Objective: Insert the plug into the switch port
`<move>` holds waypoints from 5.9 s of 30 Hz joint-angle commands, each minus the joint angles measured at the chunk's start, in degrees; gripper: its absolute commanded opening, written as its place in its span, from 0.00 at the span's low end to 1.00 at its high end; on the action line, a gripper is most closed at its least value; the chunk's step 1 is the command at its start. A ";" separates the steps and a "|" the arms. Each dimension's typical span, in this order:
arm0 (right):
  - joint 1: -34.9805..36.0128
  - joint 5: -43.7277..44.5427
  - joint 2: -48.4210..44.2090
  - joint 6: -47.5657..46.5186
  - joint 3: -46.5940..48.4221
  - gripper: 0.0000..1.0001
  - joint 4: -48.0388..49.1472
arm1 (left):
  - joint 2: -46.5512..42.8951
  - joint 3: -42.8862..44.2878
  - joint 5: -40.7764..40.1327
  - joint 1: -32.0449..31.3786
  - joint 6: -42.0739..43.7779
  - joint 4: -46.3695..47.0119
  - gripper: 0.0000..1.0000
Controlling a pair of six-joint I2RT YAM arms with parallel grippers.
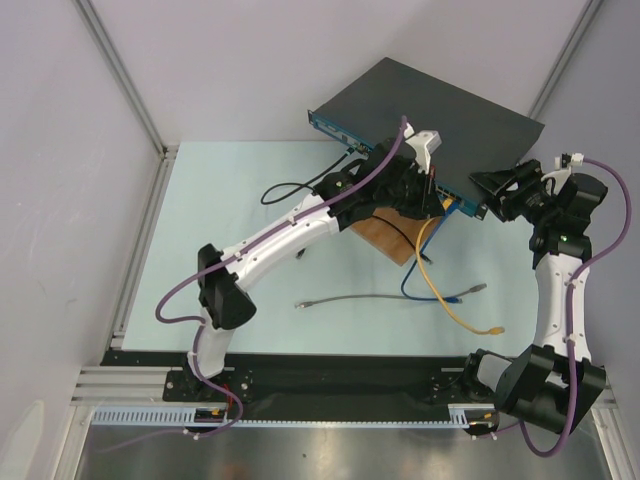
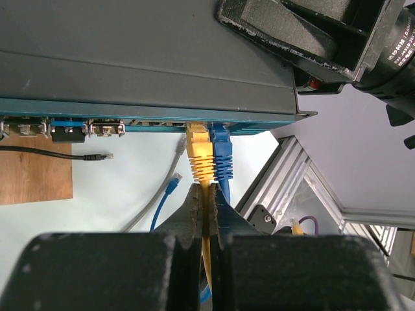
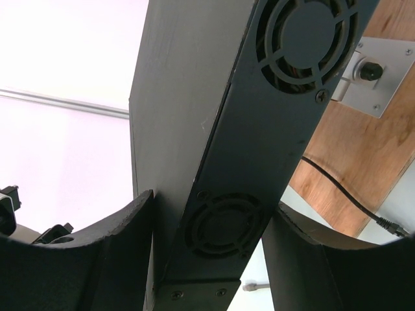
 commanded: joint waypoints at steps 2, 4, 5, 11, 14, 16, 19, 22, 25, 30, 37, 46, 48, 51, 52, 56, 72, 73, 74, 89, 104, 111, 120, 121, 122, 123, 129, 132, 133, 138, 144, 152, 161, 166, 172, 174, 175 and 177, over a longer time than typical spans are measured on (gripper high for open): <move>4.98 -9.96 1.25 -9.23 0.49 0.00 0.55 | -0.81 -1.58 -3.08 0.81 2.58 16.24 0.01; 3.32 -11.19 2.48 -8.27 0.84 0.00 1.52 | -1.78 -3.24 -3.52 0.90 3.10 16.16 0.04; 2.78 -11.46 2.92 -7.22 0.93 0.00 2.83 | -2.66 -3.78 -3.43 0.81 3.19 15.98 0.06; 1.20 -12.60 4.95 -7.03 3.21 0.00 3.63 | -5.39 -8.17 -2.82 0.90 3.19 15.46 0.26; 0.85 -12.95 5.56 -7.20 3.83 0.00 3.72 | -6.88 -9.84 -2.64 0.90 4.07 15.28 0.36; 0.67 -13.30 5.91 -7.47 4.18 0.00 3.63 | -8.81 -11.77 -2.56 0.90 5.04 14.93 0.37; 0.23 -13.57 6.44 -7.91 4.62 0.00 3.63 | -13.19 -16.67 -2.29 0.99 7.32 15.71 0.42; -0.03 -13.92 7.05 -8.70 5.33 0.00 3.54 | -17.77 -23.80 -1.42 1.25 10.57 17.73 0.52; -0.38 -14.45 8.02 -9.40 6.12 0.00 3.28 | -25.41 -33.18 1.48 2.74 12.68 22.29 0.71; -1.44 -15.68 9.34 -12.82 8.66 0.21 -0.32 | -37.63 -44.37 3.76 4.67 27.08 20.38 0.82; -3.90 -16.21 10.83 -18.10 12.79 0.76 -7.26 | -51.70 -65.20 11.68 6.44 52.13 10.11 0.81; -7.59 -15.06 10.57 -24.50 16.66 1.00 -14.37 | -45.84 -75.76 2.04 6.35 65.16 8.06 0.79; -9.78 -15.15 10.57 -25.83 18.67 1.00 -16.92 | -40.92 -75.41 0.35 6.35 66.04 9.81 0.78; -13.03 -16.37 10.75 -28.56 21.75 1.00 -20.08 | -34.58 -74.19 -2.72 6.17 67.44 11.93 0.76; -13.91 -16.73 10.75 -28.82 22.46 1.00 -20.71 | -33.00 -73.75 -3.43 6.09 68.05 12.29 0.76; -17.08 -18.40 11.01 -30.58 25.89 1.00 -23.78 | -26.41 -72.25 -5.01 6.00 70.51 13.43 0.73; -16.30 -19.90 10.75 -30.67 32.57 1.00 -21.95 | -38.41 -72.95 -5.01 15.04 72.54 -1.76 0.00; -15.42 -19.64 10.66 -30.85 32.83 1.00 -21.77 | -40.61 -73.13 -5.10 17.31 74.37 -2.99 0.00; -14.54 -19.20 10.66 -31.02 33.10 1.00 -21.59 | -45.33 -73.21 -5.10 18.55 75.34 -4.05 0.00; 16.53 -14.90 3.11 -47.70 32.57 0.99 -22.73 | -73.86 -66.64 3.58 34.12 77.48 -10.71 0.00; 63.42 7.27 7.66 -74.46 32.75 0.89 -29.34 | -67.17 -47.46 25.48 32.98 81.76 -20.25 0.00; 67.11 4.09 14.25 -69.77 30.12 0.84 -23.44 | -66.40 -48.26 25.31 31.66 83.61 -18.11 0.00; 58.43 3.58 10.58 -61.10 22.38 0.90 -24.23 | -60.68 -57.82 16.97 29.83 82.58 -26.13 0.59; 56.85 2.18 9.53 -59.78 22.64 0.91 -24.23 | -59.80 -58.62 16.87 28.95 81.52 -25.16 0.59; 53.52 1.64 7.60 -57.42 22.99 0.91 -23.36 | -58.49 -60.45 16.70 27.72 80.46 -22.28 0.59; 52.45 0.94 6.45 -56.17 23.95 0.92 -22.92 | -58.04 -61.86 14.61 23.97 77.75 -19.82 0.60; 41.13 -0.47 1.53 -48.26 29.40 0.92 -22.03 | -47.10 -71.28 13.53 10.49 72.46 1.72 0.65; 34.19 -1.87 -0.49 -43.44 30.38 0.92 -21.86 | -36.03 -69.27 13.01 5.66 72.10 9.90 0.64; 32.24 -2.14 -0.85 -42.63 30.20 0.93 -21.77 | -33.63 -68.30 12.22 4.34 72.62 13.31 0.63; 21.43 -6.34 -2.78 -37.63 28.97 0.93 -21.59 | -20.35 -60.05 12.73 -0.15 72.55 19.14 0.63; 9.55 -11.72 -3.23 -33.49 28.18 0.91 -19.66 | -12.25 -55.47 13.44 -3.05 74.65 23.10 0.59; 6.56 -14.10 -2.44 -32.25 28.18 0.88 -18.08 | -7.68 -53.79 15.29 -3.93 75.35 22.13 0.46; 6.03 -14.36 -1.82 -32.61 28.18 0.86 -17.81 | -5.13 -54.06 14.85 -3.93 76.84 21.17 0.43; 5.94 -13.92 -1.38 -33.40 28.09 0.85 -18.43 | -4.25 -54.41 14.93 -3.85 79.04 20.38 0.40; 5.77 -13.22 -1.03 -33.92 28.18 0.80 -18.69 | -6.70 -56.07 15.55 -2.97 78.35 18.54 0.01; 5.77 -13.04 -1.03 -33.75 28.27 0.78 -18.69 | -11.17 -57.47 16.43 -2.01 77.38 16.51 0.00; 5.77 -12.96 -1.12 -33.57 28.18 0.77 -18.52 | -12.76 -58.70 17.91 -1.30 76.77 15.64 0.00; 5.77 -12.95 -1.03 -32.52 28.18 0.71 -17.99 | -18.19 -58.98 20.28 1.33 74.75 10.48 0.00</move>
